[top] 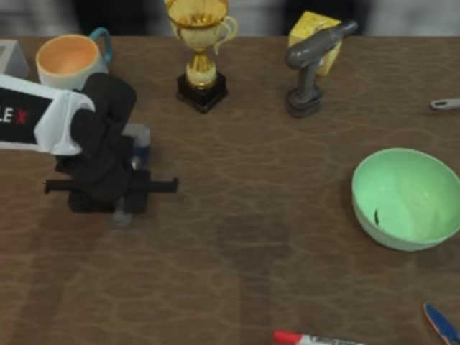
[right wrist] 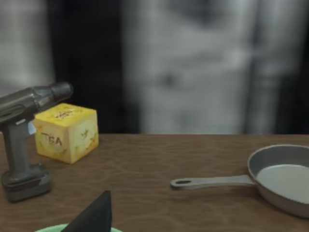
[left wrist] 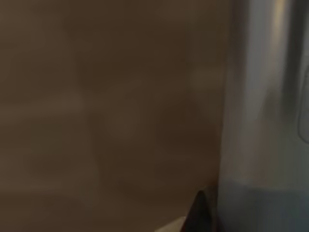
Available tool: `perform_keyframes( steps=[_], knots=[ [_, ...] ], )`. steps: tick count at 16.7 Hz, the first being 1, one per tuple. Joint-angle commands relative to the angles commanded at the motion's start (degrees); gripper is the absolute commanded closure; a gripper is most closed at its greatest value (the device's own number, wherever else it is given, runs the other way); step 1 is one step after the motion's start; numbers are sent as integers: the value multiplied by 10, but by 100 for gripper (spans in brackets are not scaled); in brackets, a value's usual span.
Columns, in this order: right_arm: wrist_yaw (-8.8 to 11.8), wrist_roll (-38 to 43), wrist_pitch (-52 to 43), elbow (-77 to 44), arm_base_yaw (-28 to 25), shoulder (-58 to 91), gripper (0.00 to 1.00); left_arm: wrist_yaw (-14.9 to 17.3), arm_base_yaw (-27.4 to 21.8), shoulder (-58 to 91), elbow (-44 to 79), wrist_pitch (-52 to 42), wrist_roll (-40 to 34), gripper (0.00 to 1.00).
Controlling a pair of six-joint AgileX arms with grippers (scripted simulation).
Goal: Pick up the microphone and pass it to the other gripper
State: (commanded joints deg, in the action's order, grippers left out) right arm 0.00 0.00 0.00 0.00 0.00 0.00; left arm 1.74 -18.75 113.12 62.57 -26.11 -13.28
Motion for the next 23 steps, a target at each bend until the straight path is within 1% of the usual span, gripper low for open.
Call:
perform_keyframes(
  steps=[4, 12, 15, 17, 19, 23],
  knots=[
    [0, 0, 0, 0, 0, 0, 0, 57, 6, -28, -34, 146, 26, 100],
    [0, 0, 0, 0, 0, 0, 0, 208, 23, -122, -150, 563, 97, 100],
    [0, 0, 0, 0, 0, 0, 0, 254, 29, -164, -184, 684, 122, 100],
    [0, 0, 0, 0, 0, 0, 0, 276, 33, -189, -200, 734, 135, 100],
    [0, 0, 0, 0, 0, 0, 0, 288, 35, -204, -208, 761, 142, 100],
    [0, 0, 0, 0, 0, 0, 0, 290, 35, -207, -210, 764, 143, 100]
  ],
)
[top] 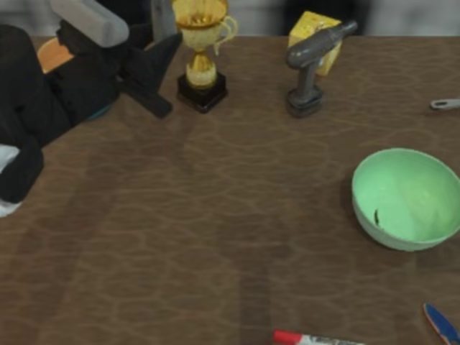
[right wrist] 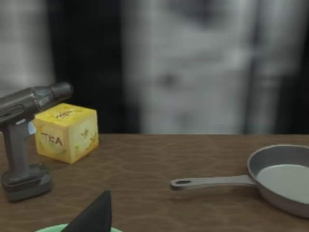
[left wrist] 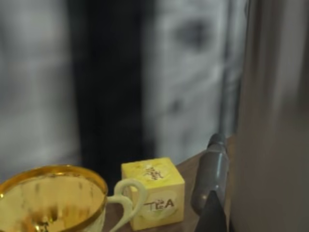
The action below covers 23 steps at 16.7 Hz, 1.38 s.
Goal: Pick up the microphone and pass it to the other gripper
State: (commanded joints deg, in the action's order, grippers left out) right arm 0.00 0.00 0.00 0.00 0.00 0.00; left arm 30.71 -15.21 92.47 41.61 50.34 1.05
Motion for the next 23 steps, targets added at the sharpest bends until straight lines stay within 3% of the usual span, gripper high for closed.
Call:
perform_keyframes(
  steps=[4, 11, 13, 23],
  knots=[
    [0, 0, 0, 0, 0, 0, 0, -23, -25, 2, 2, 5, -1, 100],
    [0, 0, 0, 0, 0, 0, 0, -185, -176, -1, -8, 41, -7, 100],
    [0, 0, 0, 0, 0, 0, 0, -213, -204, -3, -10, 48, -8, 100],
    [0, 0, 0, 0, 0, 0, 0, -218, -209, -4, -10, 49, -8, 100]
  ],
)
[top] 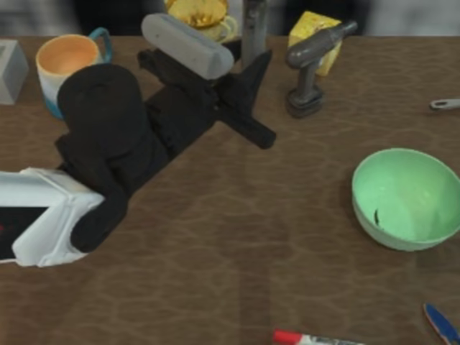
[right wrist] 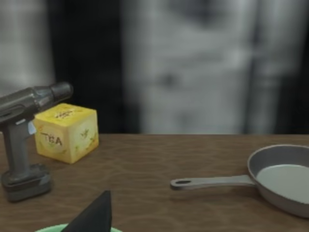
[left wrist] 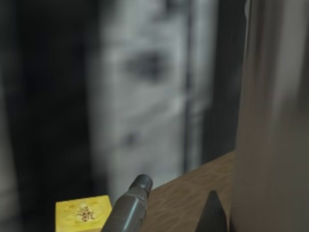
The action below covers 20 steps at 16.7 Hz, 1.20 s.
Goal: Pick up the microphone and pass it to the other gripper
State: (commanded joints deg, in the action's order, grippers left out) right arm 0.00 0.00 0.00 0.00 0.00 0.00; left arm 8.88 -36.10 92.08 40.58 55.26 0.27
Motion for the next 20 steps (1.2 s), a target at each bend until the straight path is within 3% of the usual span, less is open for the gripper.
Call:
perform_keyframes(
  steps=[5, 15, 20],
  knots=[
    [2, -3, 38, -42, -46, 64, 0, 0, 0, 0, 0, 0, 0, 100],
    [9, 4, 252, -275, -288, 514, 0, 0, 0, 0, 0, 0, 0, 100],
    [11, 6, 326, -356, -374, 669, 0, 0, 0, 0, 0, 0, 0, 100]
  ],
)
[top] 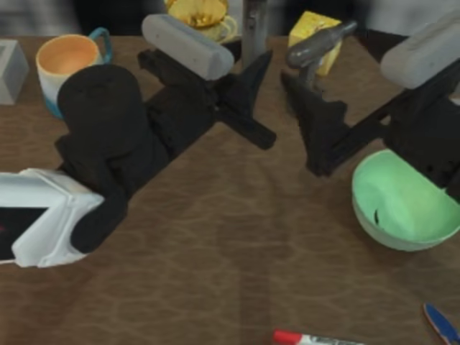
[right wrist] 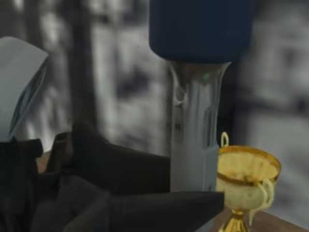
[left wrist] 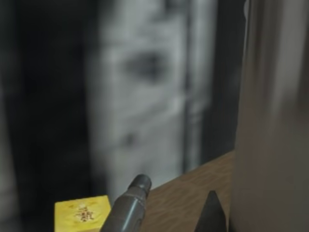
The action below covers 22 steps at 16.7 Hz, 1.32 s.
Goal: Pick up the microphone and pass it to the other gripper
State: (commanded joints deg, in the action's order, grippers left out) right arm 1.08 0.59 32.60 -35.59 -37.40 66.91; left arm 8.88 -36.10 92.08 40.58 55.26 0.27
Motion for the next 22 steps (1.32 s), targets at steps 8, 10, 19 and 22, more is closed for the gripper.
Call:
perform_keyframes(
  steps=[8, 10, 19, 22],
  knots=[
    [0, 0, 13, -14, -15, 27, 0, 0, 0, 0, 0, 0, 0, 100],
    [0, 0, 18, -35, -17, 49, 0, 0, 0, 0, 0, 0, 0, 100],
    [-6, 0, 47, -213, -19, 258, 0, 0, 0, 0, 0, 0, 0, 100],
    [-6, 0, 47, -214, -19, 260, 0, 0, 0, 0, 0, 0, 0, 100]
  ],
)
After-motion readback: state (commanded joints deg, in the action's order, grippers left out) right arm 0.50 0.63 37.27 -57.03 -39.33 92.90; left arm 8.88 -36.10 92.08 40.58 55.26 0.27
